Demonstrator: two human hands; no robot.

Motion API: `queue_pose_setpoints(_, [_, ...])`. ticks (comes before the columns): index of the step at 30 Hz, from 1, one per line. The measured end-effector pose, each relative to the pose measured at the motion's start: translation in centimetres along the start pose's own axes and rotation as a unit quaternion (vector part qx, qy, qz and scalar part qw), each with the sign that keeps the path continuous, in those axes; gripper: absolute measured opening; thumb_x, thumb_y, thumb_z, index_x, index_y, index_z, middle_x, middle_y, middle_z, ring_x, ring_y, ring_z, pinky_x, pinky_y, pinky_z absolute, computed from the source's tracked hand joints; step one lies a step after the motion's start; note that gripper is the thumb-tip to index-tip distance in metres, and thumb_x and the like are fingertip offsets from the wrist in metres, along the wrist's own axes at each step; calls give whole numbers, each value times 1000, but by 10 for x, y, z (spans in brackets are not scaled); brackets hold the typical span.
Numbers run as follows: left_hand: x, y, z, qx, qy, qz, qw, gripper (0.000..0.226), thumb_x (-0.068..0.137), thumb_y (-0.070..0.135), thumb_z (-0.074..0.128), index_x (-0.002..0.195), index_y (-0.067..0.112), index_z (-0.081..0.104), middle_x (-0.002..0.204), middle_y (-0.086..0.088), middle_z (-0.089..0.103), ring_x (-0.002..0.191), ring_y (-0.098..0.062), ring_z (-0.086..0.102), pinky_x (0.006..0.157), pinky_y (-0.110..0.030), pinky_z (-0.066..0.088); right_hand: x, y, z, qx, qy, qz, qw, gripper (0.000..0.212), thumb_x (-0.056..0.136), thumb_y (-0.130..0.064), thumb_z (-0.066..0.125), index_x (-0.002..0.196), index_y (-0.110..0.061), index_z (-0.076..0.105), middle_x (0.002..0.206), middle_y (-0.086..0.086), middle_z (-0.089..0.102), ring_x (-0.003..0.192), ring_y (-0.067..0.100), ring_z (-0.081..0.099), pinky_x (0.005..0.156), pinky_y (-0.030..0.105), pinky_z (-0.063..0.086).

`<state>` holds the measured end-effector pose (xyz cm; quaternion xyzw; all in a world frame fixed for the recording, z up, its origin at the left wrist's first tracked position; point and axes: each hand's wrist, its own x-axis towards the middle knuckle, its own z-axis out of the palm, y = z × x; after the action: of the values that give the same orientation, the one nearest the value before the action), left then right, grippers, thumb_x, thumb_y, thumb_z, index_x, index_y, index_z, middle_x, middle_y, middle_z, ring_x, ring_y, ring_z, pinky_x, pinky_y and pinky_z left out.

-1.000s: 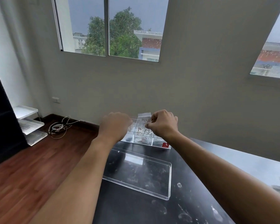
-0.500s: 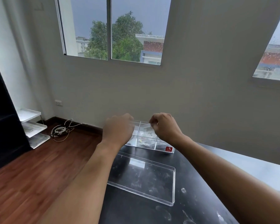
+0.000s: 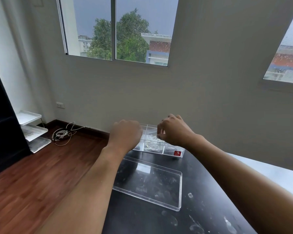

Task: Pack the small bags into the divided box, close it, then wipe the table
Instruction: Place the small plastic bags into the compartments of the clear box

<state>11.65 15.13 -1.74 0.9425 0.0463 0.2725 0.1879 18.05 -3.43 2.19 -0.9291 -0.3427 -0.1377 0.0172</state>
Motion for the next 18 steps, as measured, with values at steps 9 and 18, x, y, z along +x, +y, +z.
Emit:
queue_pose_setpoints(9, [-2, 3, -2, -35, -16, -10, 999, 20, 92, 32, 60, 90, 21, 75, 85, 0, 76, 85, -25, 69, 79, -35, 54, 14, 0, 2, -26, -147, 16, 989, 24, 95, -31, 57, 100, -22, 79, 109, 1, 74, 115, 30, 53, 96, 43, 30])
queue_pose_setpoints(18, [-5, 16, -6, -50, 42, 33, 997, 16, 89, 28, 63, 82, 22, 75, 76, 1, 74, 82, -26, 64, 77, -37, 54, -39, 23, 4, 149, 14, -21, 989, 32, 105, -45, 52, 118, -28, 77, 124, -7, 76, 118, 21, 61, 107, 44, 41])
